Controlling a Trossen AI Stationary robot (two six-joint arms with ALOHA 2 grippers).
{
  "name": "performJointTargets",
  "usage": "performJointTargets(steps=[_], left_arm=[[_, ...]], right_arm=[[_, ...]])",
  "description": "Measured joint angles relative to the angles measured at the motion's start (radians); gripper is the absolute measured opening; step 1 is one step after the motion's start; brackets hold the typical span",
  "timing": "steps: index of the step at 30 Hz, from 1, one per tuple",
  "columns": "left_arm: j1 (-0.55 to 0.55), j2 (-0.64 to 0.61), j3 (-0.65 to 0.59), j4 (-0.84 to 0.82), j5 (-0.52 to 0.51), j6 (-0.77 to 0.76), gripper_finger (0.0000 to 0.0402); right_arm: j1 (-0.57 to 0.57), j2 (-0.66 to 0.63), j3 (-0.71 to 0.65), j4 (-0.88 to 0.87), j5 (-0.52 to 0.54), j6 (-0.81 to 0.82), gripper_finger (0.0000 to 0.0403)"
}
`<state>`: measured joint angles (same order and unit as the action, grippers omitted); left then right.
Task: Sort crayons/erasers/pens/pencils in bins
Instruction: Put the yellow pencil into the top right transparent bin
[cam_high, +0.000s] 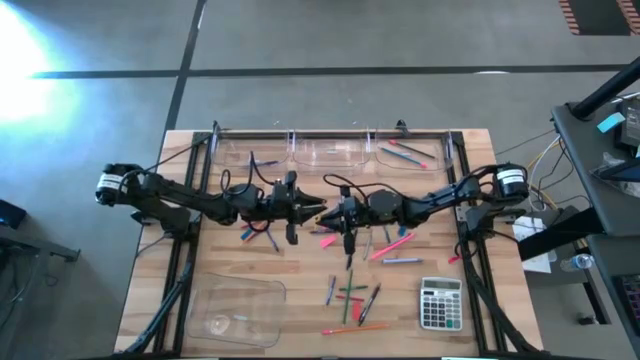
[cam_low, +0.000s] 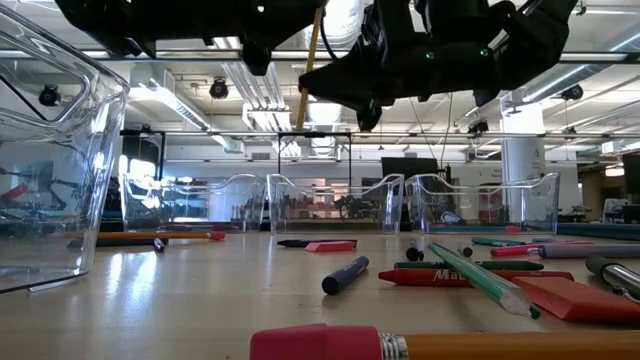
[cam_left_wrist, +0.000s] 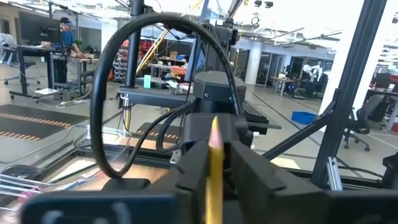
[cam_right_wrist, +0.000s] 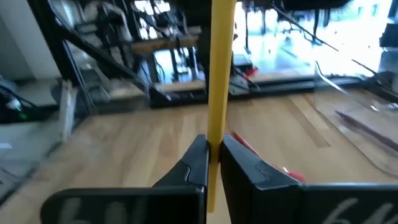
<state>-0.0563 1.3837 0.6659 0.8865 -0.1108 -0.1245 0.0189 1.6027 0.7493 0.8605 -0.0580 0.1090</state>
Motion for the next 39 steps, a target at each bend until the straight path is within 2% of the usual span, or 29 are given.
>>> performJointTargets(steps=[4,6,9,14,16,22,24,28,34,39], left_arm=[[0.005,-0.060,-0.001,-0.083,-0.014,0.028,0.0135],[0.007,-0.110,-0.001,-0.164,-0.050,0.058,0.0158],[0.008,-0.190,-0.001,-0.285,-0.103,0.081,0.0183],[0.007,-0.275,-0.022,-0.419,-0.111,0.078,0.0194],[0.007,-0.284,-0.034,-0.420,-0.111,0.078,0.0195],[0.007,-0.261,-0.038,-0.429,-0.111,0.052,0.0196],[0.006,-0.242,-0.038,-0.425,-0.111,0.052,0.0196],[0.005,-0.215,-0.038,-0.425,-0.110,0.052,0.0196],[0.005,-0.204,-0.038,-0.426,-0.110,0.053,0.0196],[0.005,-0.204,-0.038,-0.427,-0.108,0.053,0.0196]], right_arm=[[-0.007,-0.078,0.000,-0.174,0.054,-0.051,0.0015],[-0.013,-0.138,0.007,-0.321,0.121,-0.095,0.0015],[-0.021,-0.244,0.033,-0.618,0.317,-0.196,0.0015],[-0.080,-0.374,0.096,-1.104,0.683,-0.311,0.0014],[-0.139,-0.404,0.118,-1.243,0.741,-0.339,0.0014],[-0.400,-0.410,0.160,-1.506,0.708,-0.400,0.0013],[-0.488,-0.404,0.161,-1.507,0.695,-0.442,0.0013],[-0.639,-0.383,0.162,-1.504,0.601,-0.525,0.0013],[-0.753,-0.320,0.162,-1.503,0.578,-0.597,0.0018],[-0.768,-0.255,0.162,-1.506,0.574,-0.619,0.0064]])
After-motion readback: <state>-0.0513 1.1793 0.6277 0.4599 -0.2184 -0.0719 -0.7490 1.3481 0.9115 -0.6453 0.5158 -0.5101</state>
